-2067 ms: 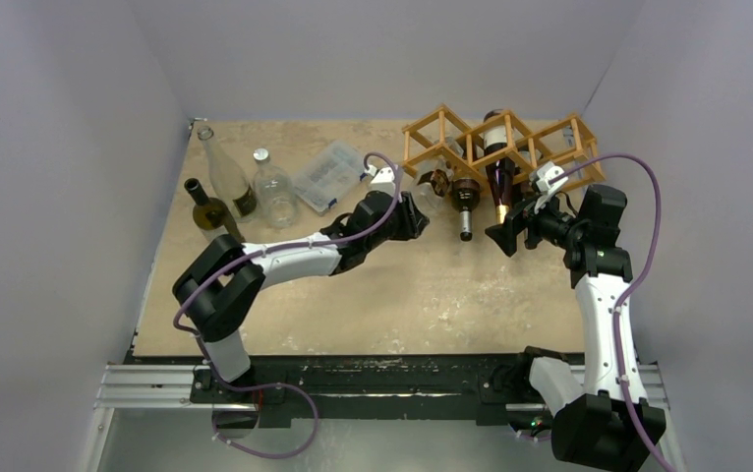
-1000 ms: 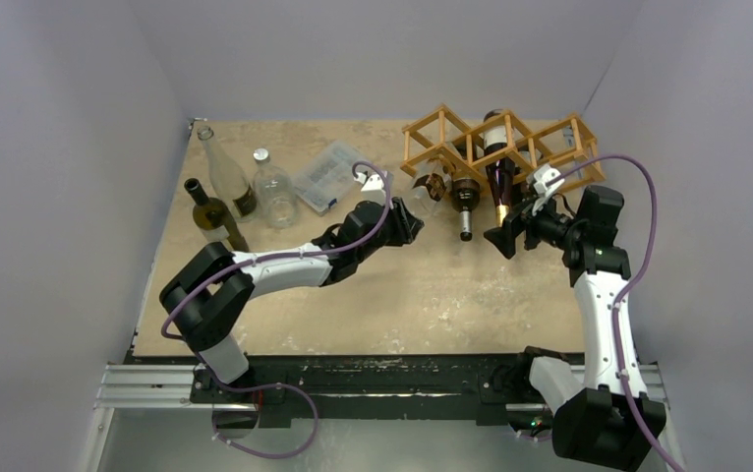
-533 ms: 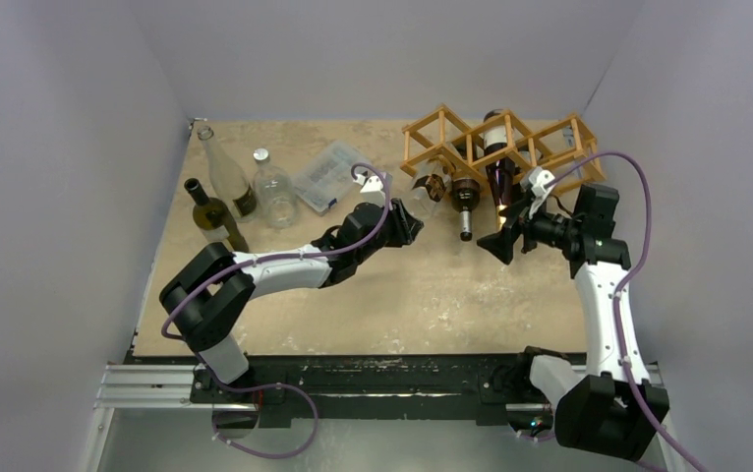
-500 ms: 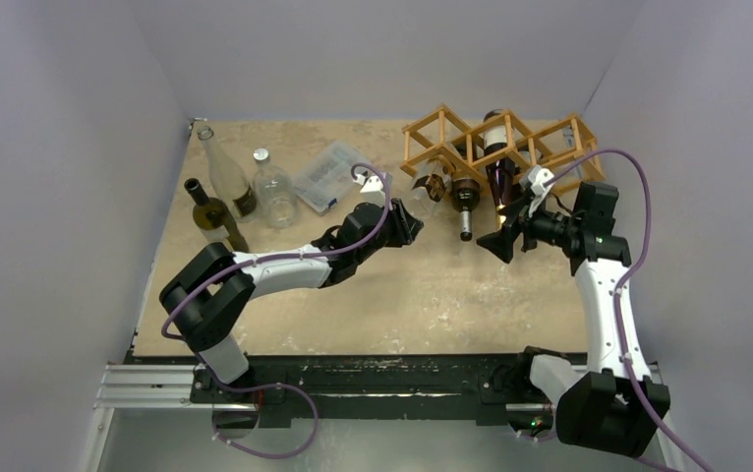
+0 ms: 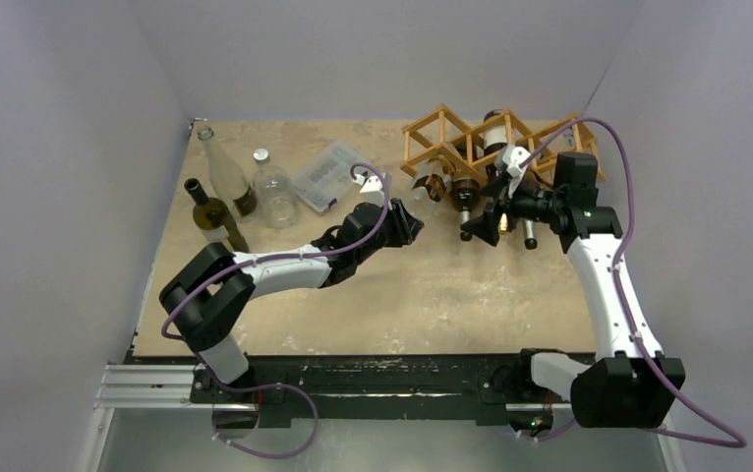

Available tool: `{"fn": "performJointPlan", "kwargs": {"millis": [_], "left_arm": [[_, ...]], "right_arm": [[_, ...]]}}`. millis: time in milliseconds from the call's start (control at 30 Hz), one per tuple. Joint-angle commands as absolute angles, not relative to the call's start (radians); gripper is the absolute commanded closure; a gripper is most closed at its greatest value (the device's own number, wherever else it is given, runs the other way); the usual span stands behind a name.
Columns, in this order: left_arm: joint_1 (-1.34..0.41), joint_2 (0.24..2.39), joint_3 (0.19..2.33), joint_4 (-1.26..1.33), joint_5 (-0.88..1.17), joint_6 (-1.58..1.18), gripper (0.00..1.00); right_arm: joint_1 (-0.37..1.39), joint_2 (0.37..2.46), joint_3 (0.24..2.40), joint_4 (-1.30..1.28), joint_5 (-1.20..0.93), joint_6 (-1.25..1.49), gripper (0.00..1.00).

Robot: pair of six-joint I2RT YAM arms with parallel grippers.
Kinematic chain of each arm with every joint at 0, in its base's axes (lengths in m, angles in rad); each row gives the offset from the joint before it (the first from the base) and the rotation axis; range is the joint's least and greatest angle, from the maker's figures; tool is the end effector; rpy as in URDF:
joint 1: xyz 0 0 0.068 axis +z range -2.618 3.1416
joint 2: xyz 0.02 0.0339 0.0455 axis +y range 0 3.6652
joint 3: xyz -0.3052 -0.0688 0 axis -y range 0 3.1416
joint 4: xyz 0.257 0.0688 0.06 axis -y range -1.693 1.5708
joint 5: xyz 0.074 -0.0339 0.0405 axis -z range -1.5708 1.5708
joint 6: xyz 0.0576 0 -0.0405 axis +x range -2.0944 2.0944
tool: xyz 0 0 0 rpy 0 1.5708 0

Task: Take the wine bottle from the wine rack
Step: Pick up the wine bottle from the wine rack.

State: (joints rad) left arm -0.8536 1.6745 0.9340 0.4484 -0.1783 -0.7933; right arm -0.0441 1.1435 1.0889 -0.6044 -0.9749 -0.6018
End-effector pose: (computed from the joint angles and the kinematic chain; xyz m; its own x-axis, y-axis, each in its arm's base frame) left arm 0.2752 -0.3000 0.2503 -0.5818 -0.4000 -0.7082 0.3071 0.6982 -0.6467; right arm 0.2393 0.0372 0.3720 -0.1482 -0.3115 -0.9386 -0.8648 0.5013 -0.0298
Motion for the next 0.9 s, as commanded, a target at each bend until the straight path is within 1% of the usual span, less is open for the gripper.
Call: {"fn": "performJointPlan", "kwargs": {"millis": [0, 100, 267, 400, 500, 600, 667, 867], "left_arm": [[-0.857, 1.606, 0.930, 0.556, -0.176, -0.808, 1.00], [-0.856, 1.606, 0.926, 0.556, -0.177, -0.813, 1.00], [-0.859, 1.611, 0.923, 0.558, -0.175, -0.816, 1.00], [-0.864, 1.614, 0.919, 0.562, -0.178, -0.816, 1.00], [-0.868, 1.618, 0.919, 0.565, -0.179, -0.819, 1.00], [-0.871, 1.621, 0.919, 0.565, -0.181, -0.818, 1.00], [-0.871, 1.623, 0.919, 0.564, -0.181, -0.819, 1.00], [-0.876, 1.623, 0.920, 0.562, -0.184, -0.817, 1.00]], "right_arm": [[-0.008, 1.210, 1.200, -0.572, -0.914, -0.593, 0.03], [-0.008, 1.264, 1.253, -0.563, -0.925, -0.504, 0.04], [0.034, 1.273, 1.199, -0.337, -0.899, -0.168, 0.05], [0.058, 1.289, 1.173, -0.240, -0.838, 0.034, 0.05], [0.096, 1.290, 1.145, -0.159, -0.674, 0.213, 0.05], [0.148, 1.312, 1.149, -0.167, -0.470, 0.342, 0.04], [0.174, 1.343, 1.158, -0.180, -0.397, 0.399, 0.02], [0.219, 1.398, 1.135, -0.141, -0.340, 0.522, 0.01]]}}
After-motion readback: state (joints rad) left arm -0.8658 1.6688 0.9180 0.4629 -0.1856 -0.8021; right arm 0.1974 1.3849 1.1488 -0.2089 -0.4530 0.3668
